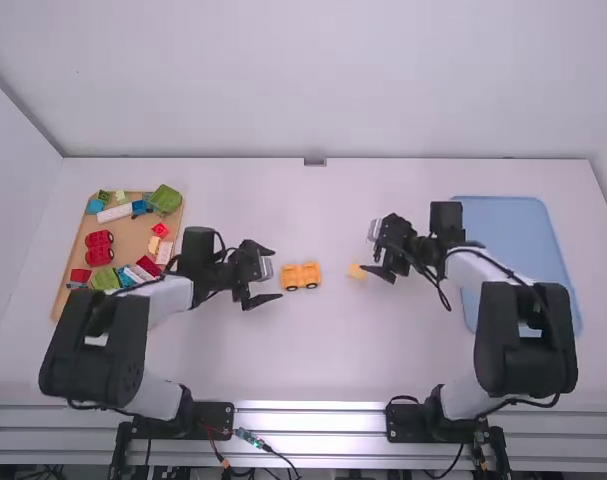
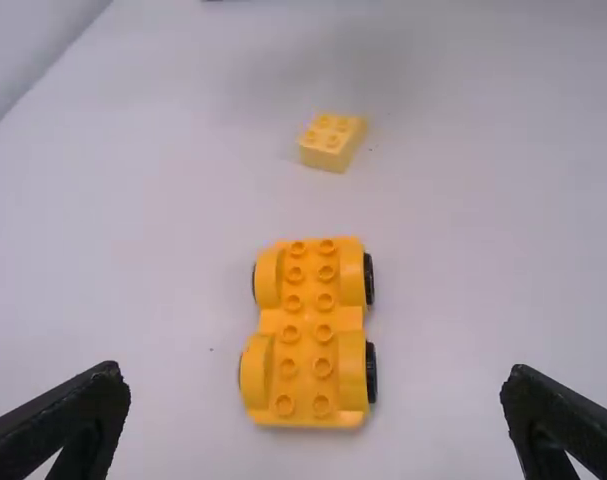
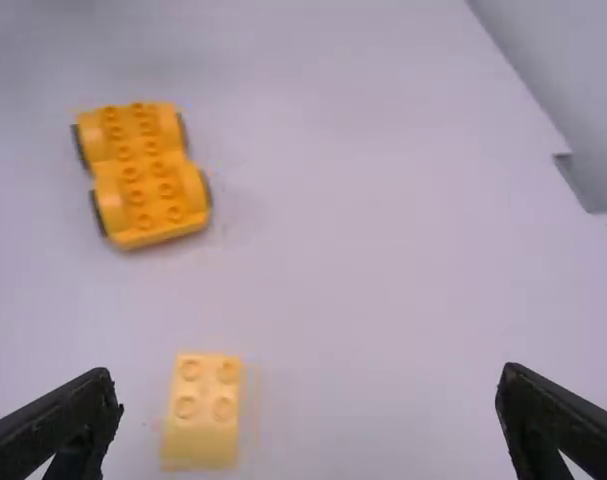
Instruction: Assemble lego blocks to make yellow taxi
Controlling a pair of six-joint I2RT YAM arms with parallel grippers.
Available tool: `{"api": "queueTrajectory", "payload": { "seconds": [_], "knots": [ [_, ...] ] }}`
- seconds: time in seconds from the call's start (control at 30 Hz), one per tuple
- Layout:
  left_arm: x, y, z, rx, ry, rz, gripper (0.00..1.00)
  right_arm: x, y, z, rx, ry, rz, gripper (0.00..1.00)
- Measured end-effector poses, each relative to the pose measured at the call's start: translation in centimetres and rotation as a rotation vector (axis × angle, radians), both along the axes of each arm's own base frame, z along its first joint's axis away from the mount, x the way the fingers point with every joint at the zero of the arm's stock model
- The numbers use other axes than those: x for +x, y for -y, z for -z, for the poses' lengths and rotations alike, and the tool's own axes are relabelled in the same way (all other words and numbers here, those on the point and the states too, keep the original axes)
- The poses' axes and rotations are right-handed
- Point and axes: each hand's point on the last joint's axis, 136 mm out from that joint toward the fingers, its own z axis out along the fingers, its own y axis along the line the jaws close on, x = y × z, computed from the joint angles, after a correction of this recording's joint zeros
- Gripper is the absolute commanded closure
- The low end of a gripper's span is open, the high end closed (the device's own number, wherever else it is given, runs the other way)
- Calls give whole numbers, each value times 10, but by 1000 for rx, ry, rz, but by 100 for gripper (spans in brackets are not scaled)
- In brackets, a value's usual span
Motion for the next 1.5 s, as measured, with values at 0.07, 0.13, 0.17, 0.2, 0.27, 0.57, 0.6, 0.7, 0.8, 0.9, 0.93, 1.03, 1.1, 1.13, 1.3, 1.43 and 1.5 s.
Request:
{"api": "queueTrajectory", "payload": {
  "seconds": [0.07, 0.13, 0.17, 0.2, 0.27, 0.57, 0.6, 0.7, 0.8, 0.9, 0.93, 1.03, 1.1, 1.13, 1.3, 1.43, 1.5],
  "knots": [
    [1, 4, 13, -40, -11, 13, 1, -9, -11, 12, 14, 39, -24, 1],
    [3, 7, 19, -65, -17, 26, 1, -10, -17, 16, 14, 63, -22, 1],
    [3, 8, 24, -80, -31, 31, 1, -10, -20, 17, 16, 76, -16, 1],
    [5, 9, 30, -91, -53, 30, 1, -10, -24, 18, 12, 85, -14, 1],
    [8, 10, 37, -100, -85, 25, 1, -12, -27, 20, 9, 81, -13, 1],
    [26, 27, 52, -109, -255, 51, 1, -16, -17, 46, -16, -46, 16, 1],
    [26, 30, 52, -99, -254, 60, 1, -15, -15, 50, -11, -64, 15, 1],
    [24, 41, 58, -44, -246, 73, 1, -14, -13, 65, 21, -128, -14, 1],
    [27, 50, 61, -13, -208, 68, 1, -14, -14, 74, 42, -168, -34, 0],
    [32, 55, 61, -3, -160, 47, 1, -11, -16, 80, 54, -182, -50, 3],
    [32, 55, 62, -1, -152, 36, 1, -10, -16, 82, 59, -184, -55, 4],
    [28, 52, 67, 4, -152, 13, 1, -9, -17, 85, 64, -187, -63, 5],
    [25, 49, 73, 13, -169, -11, 1, -8, -18, 86, 66, -187, -65, 5],
    [24, 47, 75, 22, -178, -22, 1, -8, -18, 86, 68, -185, -67, 5],
    [26, 45, 78, 31, -187, -45, 1, -8, -19, 85, 71, -185, -70, 5],
    [30, 47, 81, 30, -213, -43, 1, -9, -20, 85, 71, -185, -73, 6],
    [35, 50, 80, 20, -211, -31, 2, -9, -20, 85, 72, -185, -74, 6]
  ]
}}
